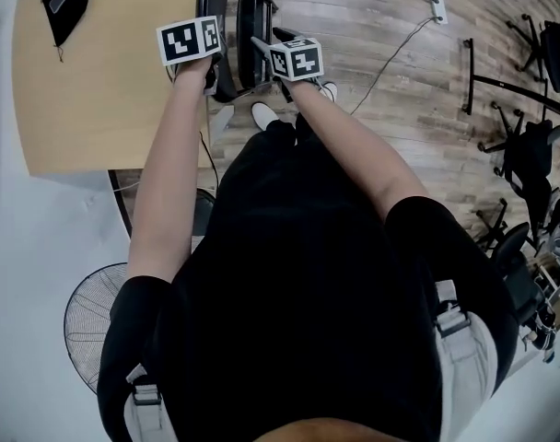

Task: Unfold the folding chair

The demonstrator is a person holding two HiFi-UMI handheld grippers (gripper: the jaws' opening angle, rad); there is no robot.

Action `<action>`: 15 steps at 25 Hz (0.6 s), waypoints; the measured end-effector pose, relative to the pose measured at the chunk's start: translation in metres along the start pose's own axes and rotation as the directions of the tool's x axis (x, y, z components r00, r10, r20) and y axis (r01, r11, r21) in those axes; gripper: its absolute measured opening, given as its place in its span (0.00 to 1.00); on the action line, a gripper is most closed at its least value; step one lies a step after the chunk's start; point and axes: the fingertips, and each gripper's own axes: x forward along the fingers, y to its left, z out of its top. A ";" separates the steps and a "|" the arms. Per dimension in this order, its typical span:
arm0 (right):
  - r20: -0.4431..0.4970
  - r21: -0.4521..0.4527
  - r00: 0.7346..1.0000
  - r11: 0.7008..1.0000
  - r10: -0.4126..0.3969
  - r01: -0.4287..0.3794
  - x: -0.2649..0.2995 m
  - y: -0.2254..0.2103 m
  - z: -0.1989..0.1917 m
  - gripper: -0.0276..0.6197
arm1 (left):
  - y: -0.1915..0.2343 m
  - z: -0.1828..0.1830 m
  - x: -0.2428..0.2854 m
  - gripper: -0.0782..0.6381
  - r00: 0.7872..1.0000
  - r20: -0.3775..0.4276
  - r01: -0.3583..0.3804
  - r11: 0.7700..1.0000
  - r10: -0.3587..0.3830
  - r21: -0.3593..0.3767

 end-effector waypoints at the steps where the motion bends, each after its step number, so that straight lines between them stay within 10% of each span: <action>1: -0.010 0.016 1.000 1.000 -0.004 0.004 0.009 -0.004 -0.002 0.38 | -0.001 0.000 0.001 0.19 1.000 -0.001 -0.004 1.000 0.004 0.001; 15: -0.167 0.205 0.984 0.974 -0.063 0.097 0.093 -0.035 -0.051 0.40 | -0.015 0.002 0.007 0.19 1.000 -0.003 -0.014 1.000 0.014 0.005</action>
